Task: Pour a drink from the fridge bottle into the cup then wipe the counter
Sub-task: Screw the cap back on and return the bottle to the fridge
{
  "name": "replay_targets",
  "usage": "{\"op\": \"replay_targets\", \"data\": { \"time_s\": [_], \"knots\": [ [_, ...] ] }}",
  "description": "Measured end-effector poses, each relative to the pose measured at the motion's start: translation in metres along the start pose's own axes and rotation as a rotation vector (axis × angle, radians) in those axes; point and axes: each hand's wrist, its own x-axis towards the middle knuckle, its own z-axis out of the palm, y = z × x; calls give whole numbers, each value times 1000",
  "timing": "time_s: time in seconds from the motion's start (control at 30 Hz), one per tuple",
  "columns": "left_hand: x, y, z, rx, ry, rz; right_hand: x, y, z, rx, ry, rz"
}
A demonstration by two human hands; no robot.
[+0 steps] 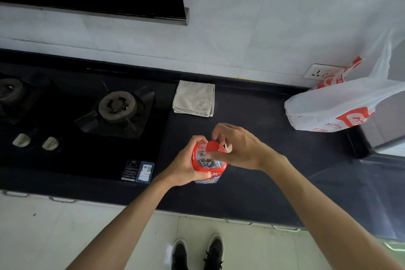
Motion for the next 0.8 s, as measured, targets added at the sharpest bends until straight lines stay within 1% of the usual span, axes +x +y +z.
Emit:
{"op": "replay_targets", "data": {
  "time_s": [0.07,0.13,0.2,0.27,0.37,0.5,0.57,0.6,0.63,0.7,0.77,0.8],
  "knots": [
    [1,-1,1,0,6,3,-2,4,-7,80,-56,-55],
    [1,-2,1,-3,7,1,-3,5,-11,103,-84,-122],
    [2,-2,1,-8,2,-3,-2,4,-12,106,-81,-167],
    [1,-2,1,-10,-1,-2,-1,4,-9,105,-52,-170],
    [1,-2,1,-8,8,-2,-3,2,-1,86,22,-143],
    [1,-2,1,1,6,12,-3,-5,15,-124,210,-106],
    [1,-2,1,-1,9,16,-2,-8,21,-171,290,-93],
    [0,-2,1,-3,9,17,-2,-8,23,-162,294,-90],
    [0,-1,1,-7,7,17,-3,-7,22,-119,260,-81],
    [0,-1,1,-16,1,16,-5,-1,16,4,114,-84],
    [0,-1,2,-18,1,10,-5,7,10,36,2,-135],
    [0,-2,2,-17,3,7,-5,9,8,32,-10,-163]
  ]
}}
